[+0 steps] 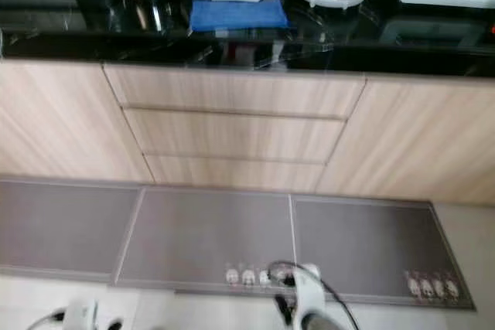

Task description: Kitchen organization

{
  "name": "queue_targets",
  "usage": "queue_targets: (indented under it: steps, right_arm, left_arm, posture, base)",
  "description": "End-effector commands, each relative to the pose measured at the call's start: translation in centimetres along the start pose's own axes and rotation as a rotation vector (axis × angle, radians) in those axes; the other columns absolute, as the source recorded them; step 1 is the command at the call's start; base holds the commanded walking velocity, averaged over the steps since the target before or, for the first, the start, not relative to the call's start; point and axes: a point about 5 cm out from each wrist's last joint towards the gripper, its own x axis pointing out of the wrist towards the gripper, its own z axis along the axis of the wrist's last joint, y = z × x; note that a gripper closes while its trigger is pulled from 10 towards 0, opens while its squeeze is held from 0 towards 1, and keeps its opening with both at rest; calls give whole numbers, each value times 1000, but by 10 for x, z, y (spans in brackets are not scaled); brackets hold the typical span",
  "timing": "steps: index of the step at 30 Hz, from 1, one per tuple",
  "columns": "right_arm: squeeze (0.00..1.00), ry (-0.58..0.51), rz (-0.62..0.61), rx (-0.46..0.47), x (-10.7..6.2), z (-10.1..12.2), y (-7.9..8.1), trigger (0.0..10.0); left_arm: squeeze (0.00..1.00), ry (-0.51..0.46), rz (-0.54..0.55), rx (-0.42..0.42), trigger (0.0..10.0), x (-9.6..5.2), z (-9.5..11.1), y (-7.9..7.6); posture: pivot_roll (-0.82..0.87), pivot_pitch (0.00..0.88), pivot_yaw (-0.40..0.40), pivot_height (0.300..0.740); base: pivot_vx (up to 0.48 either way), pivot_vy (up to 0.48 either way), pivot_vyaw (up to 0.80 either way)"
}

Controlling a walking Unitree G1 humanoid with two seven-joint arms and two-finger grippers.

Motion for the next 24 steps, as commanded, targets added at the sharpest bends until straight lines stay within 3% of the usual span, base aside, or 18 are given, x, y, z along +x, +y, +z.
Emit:
queue_targets:
  steps: [1,9,24]
  right_arm:
    - [0,-8,13,13,2,2,6,10000]
    - [0,-10,31,-35,2,4,8,10000]
    - [0,-7,30,-5,4,5,14,10000]
  left_arm:
    - [0,25,6,15,10000,-1,-4,5]
    - [0,24,6,9,10000,0,-2,3]
    - [0,30,6,9,10000,-1,-4,4]
  posture:
    - [41,105,-33,740]
    - [37,117,-36,740]
    - [37,114,-24,740]
  base:
    - [0,-326,0]
    - [0,-326,85]
    - [0,-324,70]
